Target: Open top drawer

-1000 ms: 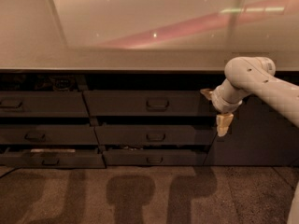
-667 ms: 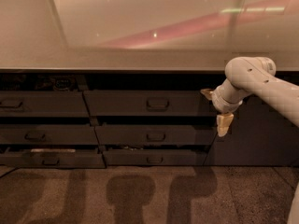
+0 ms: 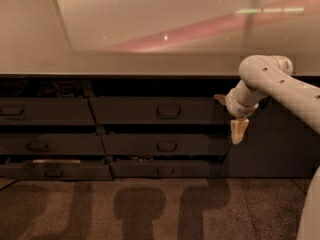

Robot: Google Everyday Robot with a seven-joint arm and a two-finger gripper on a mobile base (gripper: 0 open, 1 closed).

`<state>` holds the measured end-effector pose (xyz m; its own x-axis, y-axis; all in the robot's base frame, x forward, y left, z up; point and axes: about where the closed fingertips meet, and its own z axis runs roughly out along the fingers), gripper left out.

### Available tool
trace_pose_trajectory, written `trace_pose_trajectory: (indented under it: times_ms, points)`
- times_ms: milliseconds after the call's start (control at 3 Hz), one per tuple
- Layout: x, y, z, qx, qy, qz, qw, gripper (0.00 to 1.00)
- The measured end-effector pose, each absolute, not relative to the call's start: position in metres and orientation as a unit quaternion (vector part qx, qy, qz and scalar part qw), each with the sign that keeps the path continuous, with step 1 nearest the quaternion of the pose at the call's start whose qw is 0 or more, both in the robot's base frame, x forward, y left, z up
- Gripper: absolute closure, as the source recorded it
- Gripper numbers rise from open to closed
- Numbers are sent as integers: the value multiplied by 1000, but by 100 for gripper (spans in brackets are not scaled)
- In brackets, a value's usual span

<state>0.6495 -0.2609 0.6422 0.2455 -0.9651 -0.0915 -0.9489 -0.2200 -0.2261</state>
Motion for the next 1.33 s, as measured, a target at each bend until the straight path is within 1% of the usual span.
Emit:
trace_pose_trajectory:
  times_ms: [1000,1333]
  points:
    - [653,-263,646,-778,618,-29,108,0]
    - [658,-262,641,-771,629,-14,96,0]
